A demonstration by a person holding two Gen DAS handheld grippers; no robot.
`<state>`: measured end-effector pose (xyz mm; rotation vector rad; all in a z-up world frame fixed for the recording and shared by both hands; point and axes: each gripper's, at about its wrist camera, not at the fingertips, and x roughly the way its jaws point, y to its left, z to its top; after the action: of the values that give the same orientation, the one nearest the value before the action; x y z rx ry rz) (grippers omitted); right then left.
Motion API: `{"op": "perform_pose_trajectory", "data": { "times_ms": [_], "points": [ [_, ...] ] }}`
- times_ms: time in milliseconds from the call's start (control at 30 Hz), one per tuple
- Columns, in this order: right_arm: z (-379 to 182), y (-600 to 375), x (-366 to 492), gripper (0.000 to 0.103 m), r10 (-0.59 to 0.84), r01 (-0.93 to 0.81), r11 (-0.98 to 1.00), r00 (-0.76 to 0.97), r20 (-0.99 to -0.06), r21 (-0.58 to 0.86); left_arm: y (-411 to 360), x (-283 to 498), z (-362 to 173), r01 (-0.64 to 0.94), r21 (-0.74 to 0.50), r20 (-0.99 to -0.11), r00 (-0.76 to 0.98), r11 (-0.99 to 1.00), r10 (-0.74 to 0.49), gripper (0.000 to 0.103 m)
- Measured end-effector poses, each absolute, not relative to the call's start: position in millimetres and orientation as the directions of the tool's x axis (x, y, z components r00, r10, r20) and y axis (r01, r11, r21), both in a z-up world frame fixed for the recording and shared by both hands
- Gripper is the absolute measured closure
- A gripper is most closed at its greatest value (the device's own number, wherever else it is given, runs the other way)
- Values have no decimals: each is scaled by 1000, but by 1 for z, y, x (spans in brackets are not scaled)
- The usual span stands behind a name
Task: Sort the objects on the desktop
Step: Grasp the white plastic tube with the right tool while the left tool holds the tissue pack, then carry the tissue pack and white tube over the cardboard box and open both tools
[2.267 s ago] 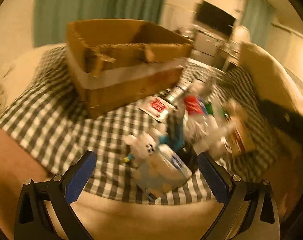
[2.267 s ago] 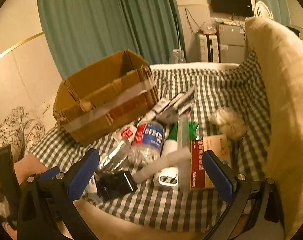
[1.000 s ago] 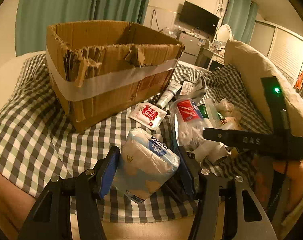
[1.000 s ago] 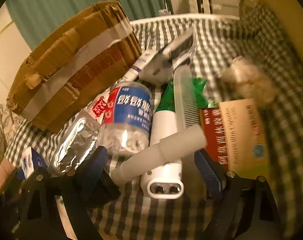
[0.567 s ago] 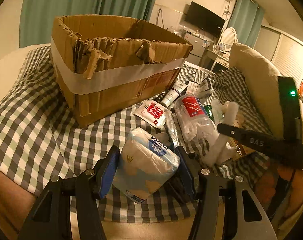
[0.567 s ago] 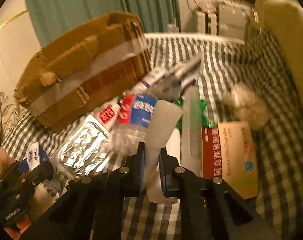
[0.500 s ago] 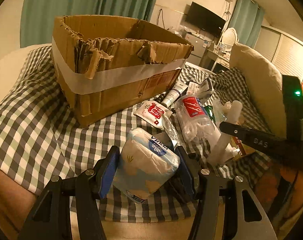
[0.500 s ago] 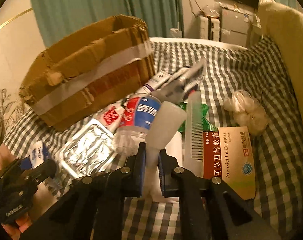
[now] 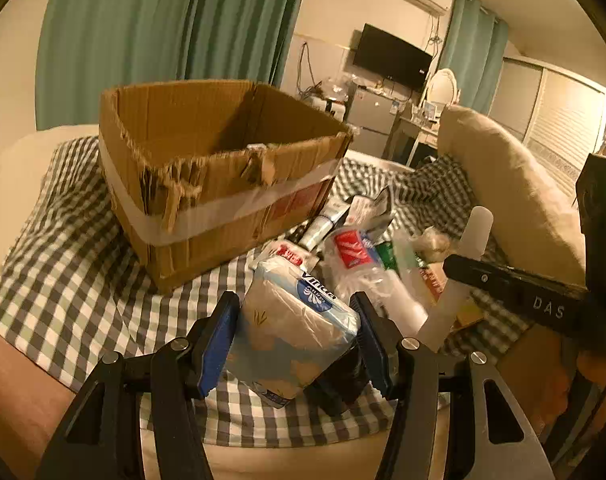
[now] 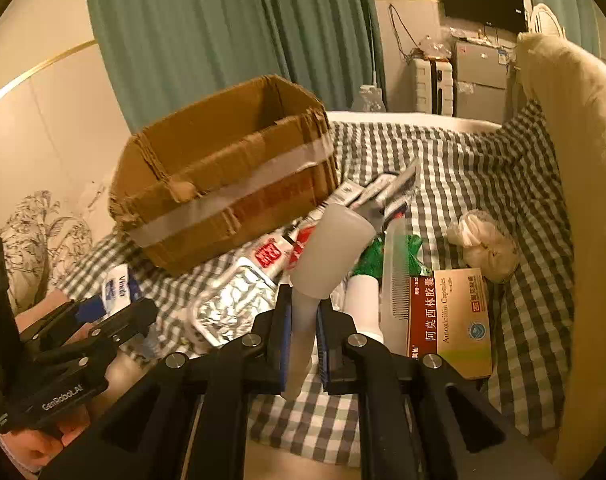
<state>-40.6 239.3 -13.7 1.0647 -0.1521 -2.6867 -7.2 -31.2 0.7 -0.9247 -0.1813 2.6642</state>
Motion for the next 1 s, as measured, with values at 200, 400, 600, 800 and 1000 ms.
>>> {"op": "perform_pose_trajectory", "data": {
  "times_ms": [200,400,600,800,1000],
  "points": [
    [12,228,-24,93,-297,241,-955,-722,-625,176,-30,-1,24,-257,-210,-554,-764,-943,331,44],
    [39,218,-20,93,-337,296,-940,-738,-584,168,-33,-1,57,-251,-216,-515,-792,-944,328,44],
    [72,205,-30,93,-369,352,-926,-759,-537,138,-44,-11,95,-232,-219,-471,-825,-948,311,44],
    [94,188,-60,92,-409,396,-908,-767,-494,138,-58,-34,122,-207,-207,-441,-853,-956,280,44],
    [102,167,-92,92,-448,432,-890,-758,-475,150,-71,-63,127,-181,-199,-435,-865,-963,252,44]
  ]
}}
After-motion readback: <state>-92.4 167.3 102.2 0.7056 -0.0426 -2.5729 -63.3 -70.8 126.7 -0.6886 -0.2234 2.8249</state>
